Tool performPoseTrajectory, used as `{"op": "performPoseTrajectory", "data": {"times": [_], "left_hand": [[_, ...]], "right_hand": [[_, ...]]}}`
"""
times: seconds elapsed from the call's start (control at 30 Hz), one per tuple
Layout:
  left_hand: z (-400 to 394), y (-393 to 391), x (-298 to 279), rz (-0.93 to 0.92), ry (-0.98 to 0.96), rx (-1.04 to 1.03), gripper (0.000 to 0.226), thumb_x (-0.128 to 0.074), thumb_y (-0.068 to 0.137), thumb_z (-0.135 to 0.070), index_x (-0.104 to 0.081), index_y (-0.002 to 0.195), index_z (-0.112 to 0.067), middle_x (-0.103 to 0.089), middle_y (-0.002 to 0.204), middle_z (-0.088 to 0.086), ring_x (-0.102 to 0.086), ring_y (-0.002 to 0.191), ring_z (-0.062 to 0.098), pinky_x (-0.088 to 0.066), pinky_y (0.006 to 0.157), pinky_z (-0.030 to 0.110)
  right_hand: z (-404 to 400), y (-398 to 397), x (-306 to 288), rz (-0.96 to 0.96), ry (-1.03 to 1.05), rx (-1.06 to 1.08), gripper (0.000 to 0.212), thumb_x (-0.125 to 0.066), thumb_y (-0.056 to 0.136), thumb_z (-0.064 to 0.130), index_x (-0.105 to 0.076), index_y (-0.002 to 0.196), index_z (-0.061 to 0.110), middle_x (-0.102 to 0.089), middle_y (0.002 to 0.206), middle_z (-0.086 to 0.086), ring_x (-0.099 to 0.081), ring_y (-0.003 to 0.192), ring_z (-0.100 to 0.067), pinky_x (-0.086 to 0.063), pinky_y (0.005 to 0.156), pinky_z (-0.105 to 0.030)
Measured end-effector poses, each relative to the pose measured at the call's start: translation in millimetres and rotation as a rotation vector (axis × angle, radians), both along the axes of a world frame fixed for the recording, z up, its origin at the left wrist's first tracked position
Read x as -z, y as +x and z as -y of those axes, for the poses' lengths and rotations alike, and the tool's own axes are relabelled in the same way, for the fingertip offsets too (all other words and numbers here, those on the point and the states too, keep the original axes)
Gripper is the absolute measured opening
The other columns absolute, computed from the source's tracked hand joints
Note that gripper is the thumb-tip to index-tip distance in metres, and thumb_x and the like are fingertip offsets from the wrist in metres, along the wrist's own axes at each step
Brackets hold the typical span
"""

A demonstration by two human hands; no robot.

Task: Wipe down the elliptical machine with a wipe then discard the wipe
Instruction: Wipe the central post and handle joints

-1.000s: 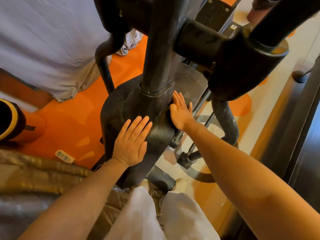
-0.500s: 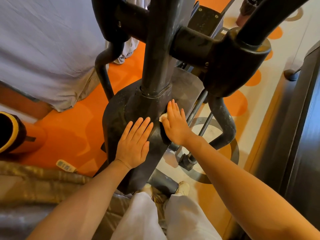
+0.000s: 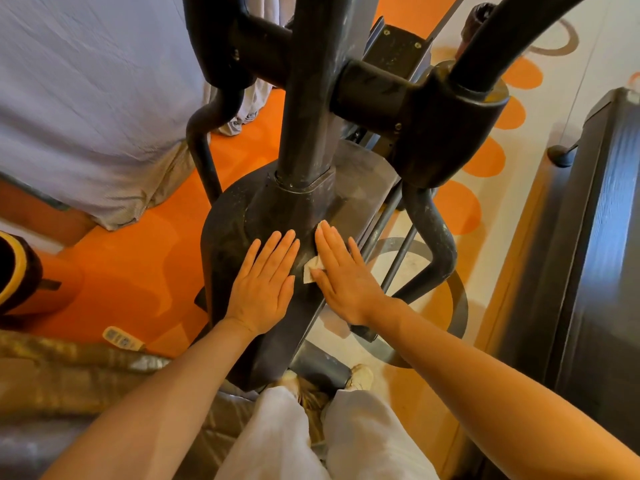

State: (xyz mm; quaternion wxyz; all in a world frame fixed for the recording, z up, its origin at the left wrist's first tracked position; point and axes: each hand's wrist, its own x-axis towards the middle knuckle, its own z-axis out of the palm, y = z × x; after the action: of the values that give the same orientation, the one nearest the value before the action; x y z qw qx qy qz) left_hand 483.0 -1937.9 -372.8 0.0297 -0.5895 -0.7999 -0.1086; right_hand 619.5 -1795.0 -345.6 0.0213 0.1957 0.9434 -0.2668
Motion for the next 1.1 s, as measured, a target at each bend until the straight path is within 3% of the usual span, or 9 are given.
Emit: {"op": "performPoseTrajectory", "data": {"times": [0.23, 0.4, 0.67, 0.83, 0.97, 1.1], "left_hand": [[1, 2, -3, 0.041, -0.02, -0.011, 0.053, -0.009, 0.107, -0.036, -0.012, 0.154, -0.012, -0.021, 0.162, 0.009, -0.013, 0.151, 0.024, -0.009, 0.122, 0.041], [2, 4, -3, 0.022, -0.037, -0.024, 0.054, -0.007, 0.107, -0.036, -0.014, 0.154, -0.01, -0.024, 0.161, 0.01, -0.016, 0.15, 0.026, -0.014, 0.121, 0.044], [1, 4, 1, 0.052, 0.005, -0.016, 0.054, -0.007, 0.108, -0.036, -0.012, 0.155, -0.01, -0.02, 0.162, 0.01, -0.016, 0.15, 0.027, -0.012, 0.121, 0.044], [3, 4, 1, 0.058, 0.002, -0.015, 0.055, -0.006, 0.108, -0.037, -0.009, 0.156, -0.011, -0.017, 0.163, 0.01, -0.013, 0.151, 0.026, -0.005, 0.123, 0.042], [5, 3, 0, 0.054, 0.001, -0.001, 0.055, -0.005, 0.107, -0.038, -0.006, 0.156, -0.013, -0.014, 0.164, 0.008, -0.011, 0.151, 0.025, -0.005, 0.123, 0.041], [14, 6, 3, 0.048, -0.003, 0.005, 0.055, -0.005, 0.107, -0.039, -0.006, 0.156, -0.013, -0.013, 0.164, 0.007, -0.012, 0.152, 0.024, -0.009, 0.122, 0.042]], "right_hand": [[-59, -12, 13, 0.226, -0.145, 0.223, 0.061, -0.015, 0.105, 0.045, 0.007, 0.155, 0.018, 0.011, 0.164, -0.001, 0.01, 0.15, -0.021, 0.016, 0.118, -0.046], [-81, -30, 20, 0.303, -0.234, 0.26, 0.059, -0.01, 0.106, 0.046, 0.01, 0.155, 0.02, 0.017, 0.162, -0.001, 0.014, 0.15, -0.021, 0.015, 0.118, -0.047], [-27, -5, 6, 0.123, -0.041, 0.111, 0.063, -0.016, 0.105, 0.045, 0.012, 0.155, 0.018, 0.017, 0.162, 0.0, 0.02, 0.147, -0.017, 0.022, 0.115, -0.043], [10, 2, 9, -0.014, 0.06, 0.042, 0.063, -0.027, 0.107, 0.037, 0.008, 0.154, 0.017, 0.014, 0.162, -0.001, 0.02, 0.147, -0.017, 0.018, 0.117, -0.038], [23, 18, 18, -0.097, 0.147, 0.006, 0.076, -0.05, 0.099, 0.008, 0.0, 0.156, 0.02, 0.002, 0.164, -0.002, 0.009, 0.15, -0.02, 0.007, 0.12, -0.045], [21, 25, 16, -0.061, 0.177, 0.036, 0.086, -0.053, 0.095, -0.003, -0.001, 0.157, 0.025, 0.005, 0.163, 0.005, 0.017, 0.147, -0.011, 0.015, 0.118, -0.037]]}}
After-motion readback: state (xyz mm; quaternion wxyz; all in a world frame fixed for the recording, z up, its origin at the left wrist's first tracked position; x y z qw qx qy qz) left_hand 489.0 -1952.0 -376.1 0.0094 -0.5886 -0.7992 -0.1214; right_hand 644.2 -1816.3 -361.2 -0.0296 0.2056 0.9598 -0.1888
